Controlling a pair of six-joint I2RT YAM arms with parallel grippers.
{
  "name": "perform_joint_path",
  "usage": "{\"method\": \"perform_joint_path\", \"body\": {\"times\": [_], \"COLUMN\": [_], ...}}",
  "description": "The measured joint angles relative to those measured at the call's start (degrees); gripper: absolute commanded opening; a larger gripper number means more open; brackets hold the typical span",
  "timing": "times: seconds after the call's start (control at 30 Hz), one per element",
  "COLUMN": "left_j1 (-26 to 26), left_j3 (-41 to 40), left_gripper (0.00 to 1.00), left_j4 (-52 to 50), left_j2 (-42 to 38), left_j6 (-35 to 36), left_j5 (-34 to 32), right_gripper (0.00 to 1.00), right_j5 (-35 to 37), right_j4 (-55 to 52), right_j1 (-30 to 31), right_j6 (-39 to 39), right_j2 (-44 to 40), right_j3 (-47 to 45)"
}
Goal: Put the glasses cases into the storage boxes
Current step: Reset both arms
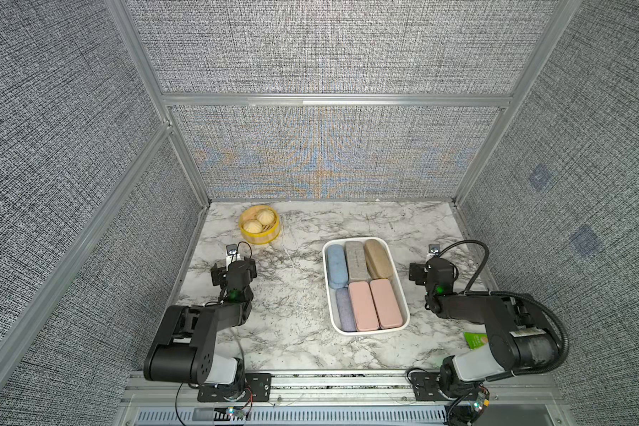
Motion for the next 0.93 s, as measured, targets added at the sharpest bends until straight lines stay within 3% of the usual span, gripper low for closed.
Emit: {"method": "perform_joint_path", "body": {"times": [0.1,0.27,0.93], "left_j1": [3.06,4.17,4.33], "left_j3": [0.13,1.60,1.84], "left_gripper": [0.99,0.99,0.99], "left_j4": [6.40,6.27,4.24], "left_j2": [3.19,3.06,2.08], "left_j6": [-0.74,-1.86,-1.99], "left_j5": [5.35,11.52,13.64], "right_gripper": [0.99,0.99,0.99], "right_j5": [-5.90,-9.20,-11.34], "right_j4": [1.07,3.28,4.55], "right_j1": [-0.55,-0.85,-0.57], "right_j6": [-0.07,-0.02,-0.07], "right_j2": [-0.11,-0.31,0.74], "right_j3": [0.59,0.70,1.33]}}
